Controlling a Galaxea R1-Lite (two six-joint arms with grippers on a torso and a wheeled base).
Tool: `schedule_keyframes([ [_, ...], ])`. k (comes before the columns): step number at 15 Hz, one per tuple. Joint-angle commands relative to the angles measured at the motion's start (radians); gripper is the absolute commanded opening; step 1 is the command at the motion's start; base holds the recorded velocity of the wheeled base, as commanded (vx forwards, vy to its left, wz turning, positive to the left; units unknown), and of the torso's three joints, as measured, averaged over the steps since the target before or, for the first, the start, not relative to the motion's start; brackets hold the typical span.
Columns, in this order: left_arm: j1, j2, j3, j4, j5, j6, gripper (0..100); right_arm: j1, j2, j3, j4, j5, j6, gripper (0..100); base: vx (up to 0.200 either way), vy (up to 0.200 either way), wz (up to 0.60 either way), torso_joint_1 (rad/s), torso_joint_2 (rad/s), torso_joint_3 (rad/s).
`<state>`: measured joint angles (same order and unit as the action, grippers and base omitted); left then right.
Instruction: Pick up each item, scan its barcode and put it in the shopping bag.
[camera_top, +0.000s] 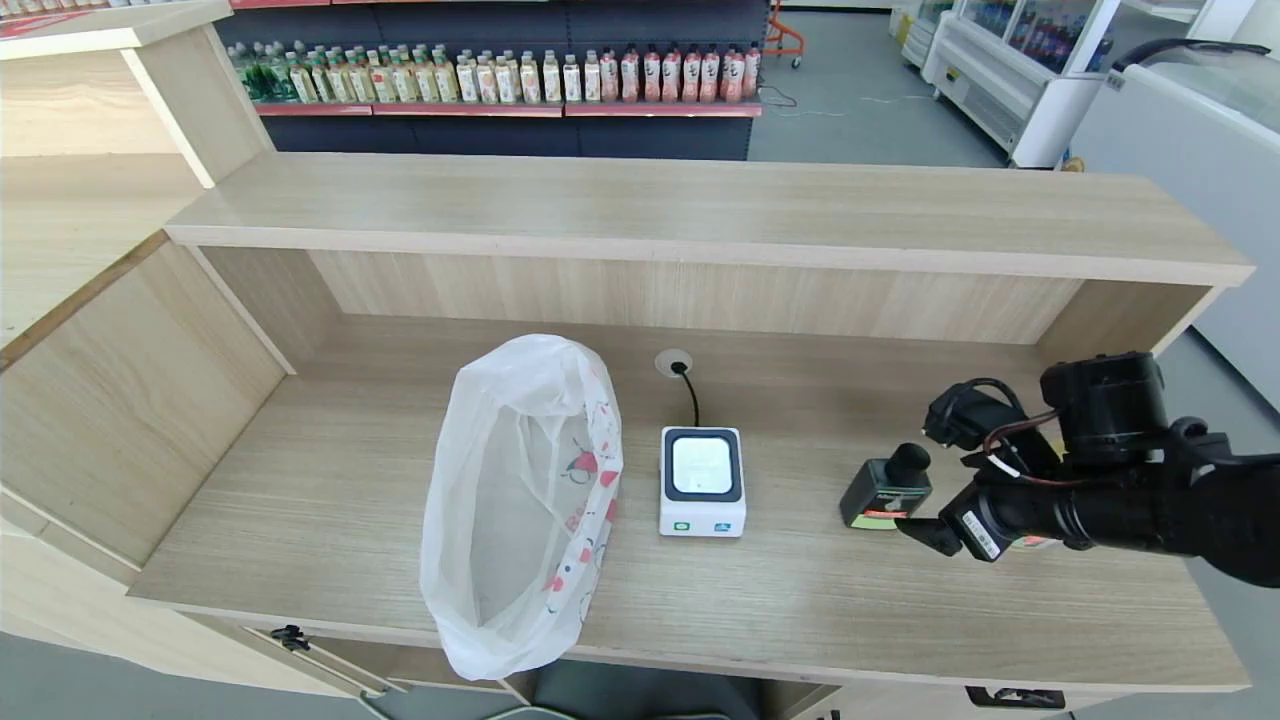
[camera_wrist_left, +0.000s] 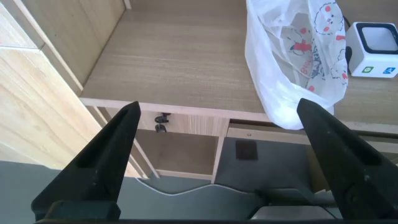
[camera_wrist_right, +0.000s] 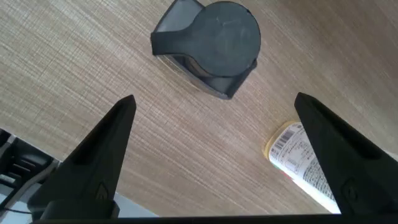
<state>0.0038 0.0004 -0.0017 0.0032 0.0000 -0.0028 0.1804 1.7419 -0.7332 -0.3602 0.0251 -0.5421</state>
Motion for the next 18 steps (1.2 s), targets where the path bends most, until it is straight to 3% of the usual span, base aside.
schedule_keyframes([
  [1, 0.001, 0.000, 0.000, 0.000, 0.000, 0.000, 100, 0.013, 0.102, -0.032, -0.042, 0.006, -0.006, 100, 0.000, 0.000, 0.00, 0.000, 0.00, 0.000],
  [12, 0.001, 0.000, 0.000, 0.000, 0.000, 0.000, 100, 0.103, 0.320, -0.209, -0.177, 0.091, 0.034, 100, 0.000, 0.000, 0.00, 0.000, 0.00, 0.000],
  [13, 0.001, 0.000, 0.000, 0.000, 0.000, 0.000, 100, 0.105, 0.320, -0.209, -0.183, 0.095, 0.039, 0, 0.000, 0.000, 0.00, 0.000, 0.00, 0.000],
  [18, 0.001, 0.000, 0.000, 0.000, 0.000, 0.000, 100, 0.126, 0.275, -0.186, -0.212, 0.099, 0.060, 0, 0.000, 0.000, 0.00, 0.000, 0.00, 0.000],
])
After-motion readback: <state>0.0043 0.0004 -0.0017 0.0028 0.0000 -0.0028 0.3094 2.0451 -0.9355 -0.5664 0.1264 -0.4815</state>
